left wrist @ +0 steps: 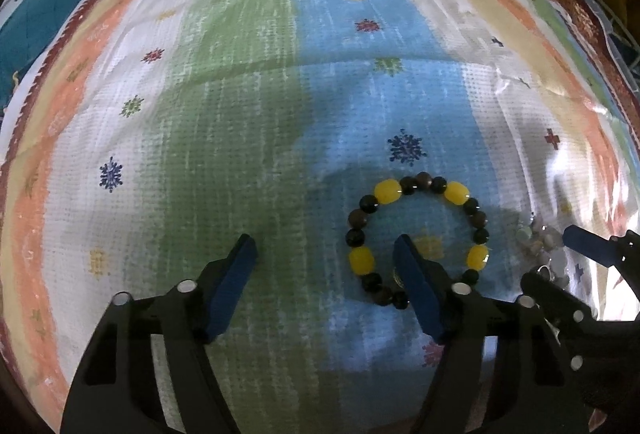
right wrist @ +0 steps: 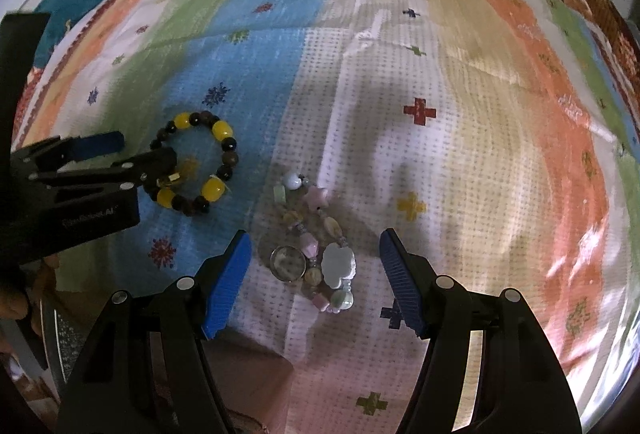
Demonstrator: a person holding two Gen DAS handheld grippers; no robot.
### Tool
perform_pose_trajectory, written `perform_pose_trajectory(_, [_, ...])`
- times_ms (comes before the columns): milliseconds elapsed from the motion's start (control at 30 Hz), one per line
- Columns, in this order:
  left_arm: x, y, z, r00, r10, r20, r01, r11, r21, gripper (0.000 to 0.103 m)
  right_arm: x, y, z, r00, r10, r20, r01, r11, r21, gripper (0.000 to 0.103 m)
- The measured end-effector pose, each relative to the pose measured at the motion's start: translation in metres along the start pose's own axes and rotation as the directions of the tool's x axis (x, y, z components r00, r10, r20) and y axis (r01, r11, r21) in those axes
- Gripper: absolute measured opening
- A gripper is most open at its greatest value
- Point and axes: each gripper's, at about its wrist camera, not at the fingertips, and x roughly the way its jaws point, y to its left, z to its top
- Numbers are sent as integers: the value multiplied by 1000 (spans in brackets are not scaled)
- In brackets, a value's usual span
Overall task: Organize jewelry
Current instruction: 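Close left tool on the black-and-yellow bracelet while right tool grasps the white bead bracelet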
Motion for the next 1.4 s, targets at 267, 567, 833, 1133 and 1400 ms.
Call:
perform_pose_trajectory(267, [-1,8,-2,1000,13,9,-13,1000,-15,24,1,-3,1,1000,-19,0,19,1000,2,55])
perform_pose_trajectory(567, [-5,8,-3,1000,2,6,-2,1000,-17,11,-2,-15,2,1000,-8,3,7,999,38,22])
perform_pose_trajectory(833, [-27,6,-6,999,-38,37,39,999,-24,11,-16,-14,5,999,21,35,-22,999,38,11])
perform_pose_trajectory(1133, [-56,-11,-11,994,-44,98,44,999,9,11,-37,-17,4,996,22,82,-25,999,41,11])
perform_pose_trajectory(1400, [-75,-13,-15,991,-78,110,82,996,-31,11,-61,-13,2,989,32,142,-38,999,39,11])
